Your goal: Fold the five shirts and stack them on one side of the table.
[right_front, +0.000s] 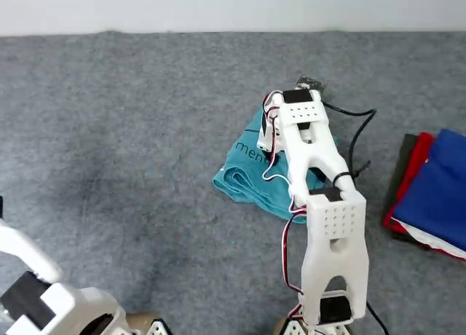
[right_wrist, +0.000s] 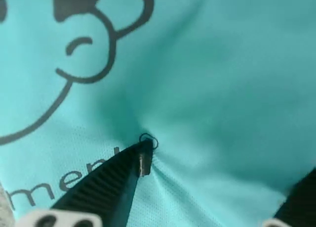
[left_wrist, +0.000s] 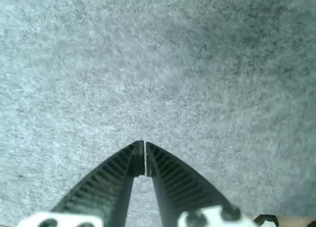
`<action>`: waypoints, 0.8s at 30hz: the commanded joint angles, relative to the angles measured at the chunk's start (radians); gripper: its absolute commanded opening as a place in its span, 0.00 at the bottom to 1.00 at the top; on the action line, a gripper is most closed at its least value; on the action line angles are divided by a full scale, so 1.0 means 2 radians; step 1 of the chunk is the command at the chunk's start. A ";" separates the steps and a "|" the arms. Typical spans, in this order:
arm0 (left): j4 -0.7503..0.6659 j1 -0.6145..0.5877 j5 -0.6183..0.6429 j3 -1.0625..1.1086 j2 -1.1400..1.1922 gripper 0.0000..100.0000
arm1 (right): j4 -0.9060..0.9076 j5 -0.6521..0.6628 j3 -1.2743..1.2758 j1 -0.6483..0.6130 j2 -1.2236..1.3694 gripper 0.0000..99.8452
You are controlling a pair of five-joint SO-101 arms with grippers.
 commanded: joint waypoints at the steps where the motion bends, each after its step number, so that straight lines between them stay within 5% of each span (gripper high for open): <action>1: 0.005 0.003 -0.004 -0.020 -0.025 0.02 | 0.009 -0.005 -0.003 0.010 0.025 0.28; 6: 0.005 0.003 -0.004 -0.020 -0.025 0.02 | 0.012 -0.002 -0.004 0.020 0.026 0.00; 12: 0.005 0.003 -0.004 -0.020 -0.024 0.02 | 0.031 0.011 -0.004 0.034 0.026 0.01; 24: 0.005 0.004 -0.004 -0.020 -0.025 0.02 | 0.175 0.203 -0.019 0.061 -0.133 0.01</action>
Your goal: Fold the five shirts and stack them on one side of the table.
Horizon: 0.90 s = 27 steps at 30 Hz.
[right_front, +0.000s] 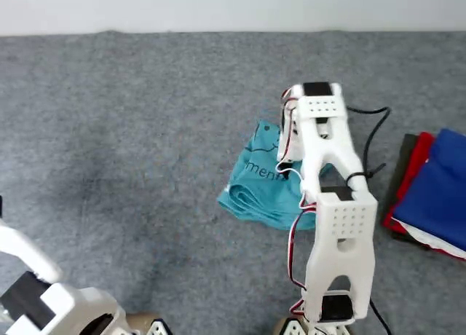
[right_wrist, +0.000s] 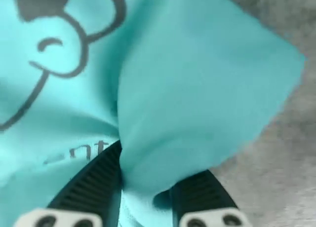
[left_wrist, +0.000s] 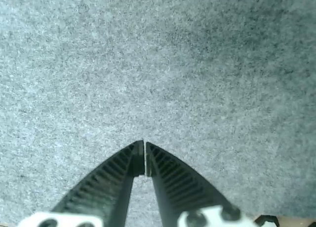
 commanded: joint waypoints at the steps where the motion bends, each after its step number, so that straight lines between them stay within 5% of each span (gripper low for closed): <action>1: 0.005 0.004 -0.004 -0.020 -0.025 0.02 | 0.022 0.051 0.005 0.025 -0.108 0.01; 13: 0.005 0.005 -0.004 -0.020 -0.024 0.02 | 0.022 0.163 0.060 0.149 -0.367 0.01; 27: 0.005 0.064 -0.001 -0.020 -0.025 0.02 | -0.010 0.265 0.060 0.344 -0.406 0.01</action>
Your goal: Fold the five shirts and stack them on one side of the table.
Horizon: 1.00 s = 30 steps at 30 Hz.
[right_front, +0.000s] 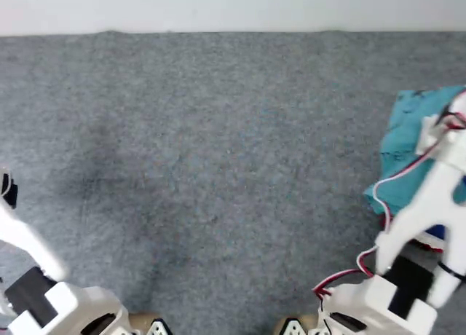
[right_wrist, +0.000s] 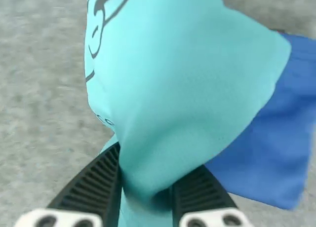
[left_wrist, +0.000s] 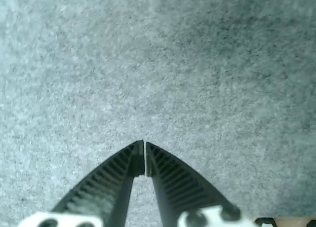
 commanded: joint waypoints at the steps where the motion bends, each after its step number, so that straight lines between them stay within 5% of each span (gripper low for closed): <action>1: 0.005 0.010 0.000 -0.020 -0.025 0.02 | -0.014 0.018 -0.004 0.043 -0.024 0.01; 18: 0.019 0.007 0.000 -0.019 -0.025 0.02 | -0.125 0.088 -0.003 0.146 0.131 0.02; 26: 0.019 0.007 0.000 -0.018 -0.021 0.02 | -0.109 -0.003 -0.052 0.146 0.120 0.37; 30: 0.019 0.008 0.000 -0.018 -0.022 0.02 | -0.051 -0.013 -0.081 0.115 0.077 0.40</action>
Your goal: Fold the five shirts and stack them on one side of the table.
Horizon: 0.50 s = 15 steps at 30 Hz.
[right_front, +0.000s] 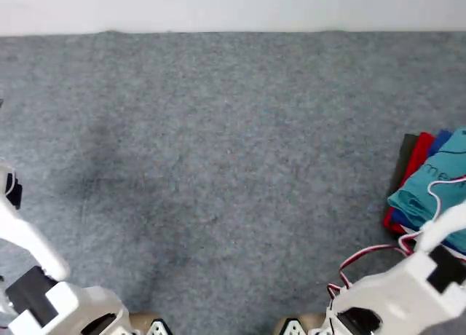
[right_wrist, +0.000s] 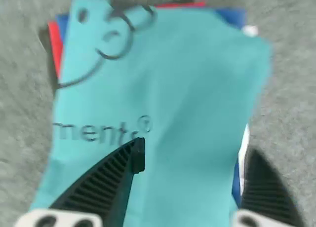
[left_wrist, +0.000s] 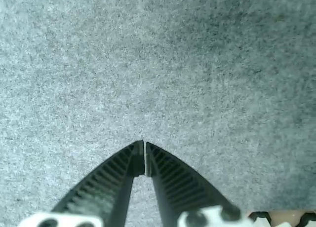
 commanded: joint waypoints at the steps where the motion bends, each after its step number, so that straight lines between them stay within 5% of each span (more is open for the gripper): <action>1: 0.006 0.002 -0.001 -0.017 -0.022 0.02 | 0.051 -0.002 -0.035 -0.036 -0.058 0.37; 7: 0.006 0.002 -0.001 -0.017 -0.021 0.02 | 0.106 0.005 -0.032 -0.105 -0.072 0.00; 9: 0.006 0.001 -0.001 -0.017 -0.021 0.02 | 0.106 0.003 -0.009 -0.108 -0.066 0.06; 15: 0.006 0.001 -0.001 -0.016 -0.021 0.02 | 0.070 0.003 0.099 -0.115 0.000 0.01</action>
